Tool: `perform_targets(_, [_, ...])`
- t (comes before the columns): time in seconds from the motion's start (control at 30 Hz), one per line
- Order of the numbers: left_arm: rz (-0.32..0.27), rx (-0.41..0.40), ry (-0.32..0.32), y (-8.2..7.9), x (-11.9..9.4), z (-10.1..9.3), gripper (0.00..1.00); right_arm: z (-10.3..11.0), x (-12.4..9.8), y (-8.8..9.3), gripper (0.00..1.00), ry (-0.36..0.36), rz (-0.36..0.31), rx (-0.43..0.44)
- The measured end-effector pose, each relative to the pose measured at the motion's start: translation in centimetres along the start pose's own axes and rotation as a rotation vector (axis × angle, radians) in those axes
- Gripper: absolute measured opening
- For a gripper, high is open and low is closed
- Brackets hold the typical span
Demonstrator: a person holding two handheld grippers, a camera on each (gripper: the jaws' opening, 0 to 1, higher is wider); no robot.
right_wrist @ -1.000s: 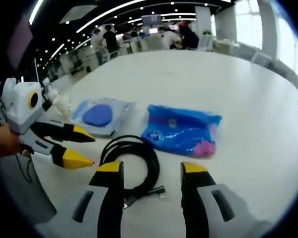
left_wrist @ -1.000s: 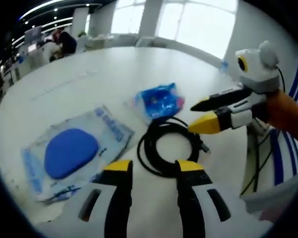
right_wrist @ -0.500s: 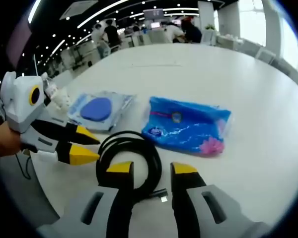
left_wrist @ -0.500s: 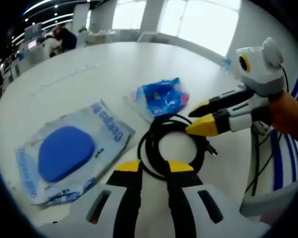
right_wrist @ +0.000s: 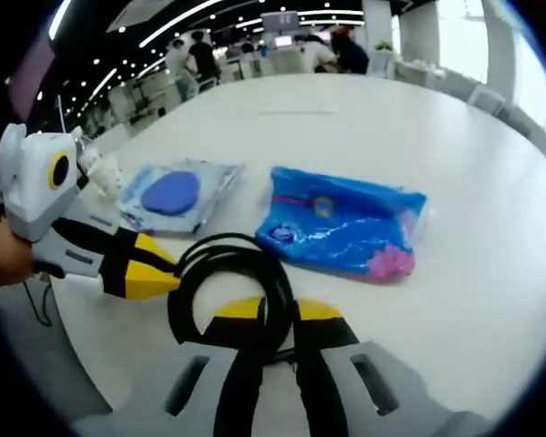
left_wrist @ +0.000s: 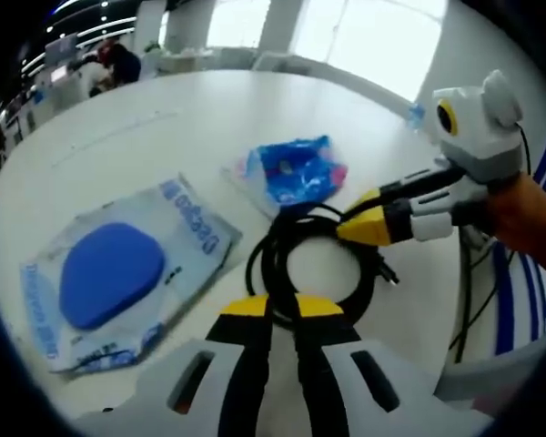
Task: Arrange the tabletop items into an orderly group along one side of the table until the central work area is clear of visible clutter.
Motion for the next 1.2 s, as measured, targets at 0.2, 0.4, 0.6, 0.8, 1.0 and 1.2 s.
perform_targets(0.2, [-0.003,0.006,-0.008,0.0,-0.2,0.0,0.06,0.1,-0.4,-0.2,0.07,0.003,-0.022,0.009])
perform_targets(0.4, [-0.006,-0.002,-0.015,0.0,-0.9,0.5,0.05,0.9,-0.5,-0.1,0.06,-0.011,-0.014,0.003])
perform_targets(0.6, [-0.004,-0.004,-0.014,0.4,-1.5,0.8,0.04,1.8,-0.6,0.0,0.06,-0.025,-0.009,0.000])
perform_targets(0.8, [0.005,-0.004,-0.018,0.7,-1.6,0.9,0.04,2.1,-0.4,0.4,0.06,-0.028,0.000,0.010])
perform_targets(1.0, [0.021,0.026,-0.025,1.3,-1.5,0.9,0.06,2.2,0.0,0.8,0.10,-0.033,0.008,0.020])
perform_targets(1.2, [0.019,0.024,-0.037,1.2,-1.5,1.3,0.13,2.2,-0.1,0.7,0.19,-0.025,0.001,0.022])
Point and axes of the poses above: the point that each gripper's makers call its tool centre point, and the gripper's own axes: x roughly forward along the fingers, z roughly to its left, y roughly out of its underside, the point moved 3 cm from there along -x, roughly backward along the fingers, and after that the axes turned 12 degrees about -y, right-handed, at the moved point
